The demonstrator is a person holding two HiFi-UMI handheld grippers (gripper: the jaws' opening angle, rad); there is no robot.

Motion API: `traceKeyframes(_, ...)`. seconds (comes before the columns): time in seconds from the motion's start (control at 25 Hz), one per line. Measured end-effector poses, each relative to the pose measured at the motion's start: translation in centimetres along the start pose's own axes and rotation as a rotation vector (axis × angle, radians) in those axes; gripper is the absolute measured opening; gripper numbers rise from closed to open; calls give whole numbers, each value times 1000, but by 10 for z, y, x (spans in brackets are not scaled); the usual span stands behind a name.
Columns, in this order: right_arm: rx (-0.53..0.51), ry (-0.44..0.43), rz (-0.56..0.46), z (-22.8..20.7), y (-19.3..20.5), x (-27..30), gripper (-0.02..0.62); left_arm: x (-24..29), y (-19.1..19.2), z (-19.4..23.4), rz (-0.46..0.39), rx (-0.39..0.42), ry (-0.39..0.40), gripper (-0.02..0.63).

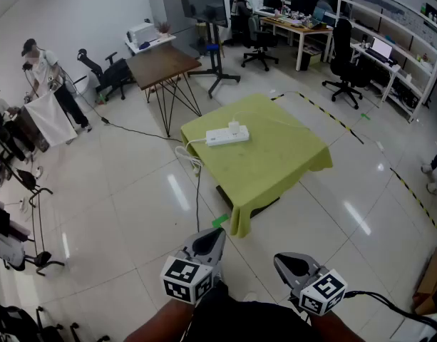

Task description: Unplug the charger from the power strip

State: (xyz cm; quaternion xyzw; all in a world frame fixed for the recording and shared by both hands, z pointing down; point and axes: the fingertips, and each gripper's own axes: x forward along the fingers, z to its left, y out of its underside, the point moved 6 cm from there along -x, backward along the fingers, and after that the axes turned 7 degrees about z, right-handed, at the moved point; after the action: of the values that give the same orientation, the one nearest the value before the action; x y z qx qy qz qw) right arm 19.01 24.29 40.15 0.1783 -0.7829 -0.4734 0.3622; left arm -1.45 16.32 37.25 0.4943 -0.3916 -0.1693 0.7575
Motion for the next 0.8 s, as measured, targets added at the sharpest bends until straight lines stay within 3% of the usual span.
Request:
traceKeyframes(0.4,7,-5,15,-11,-14,40,3,15,-4,38,35,-3,-3,6)
traceKeyframes(0.8,-21,50,14,-36,-68,126,3,50,-42,130,19,14,20,6)
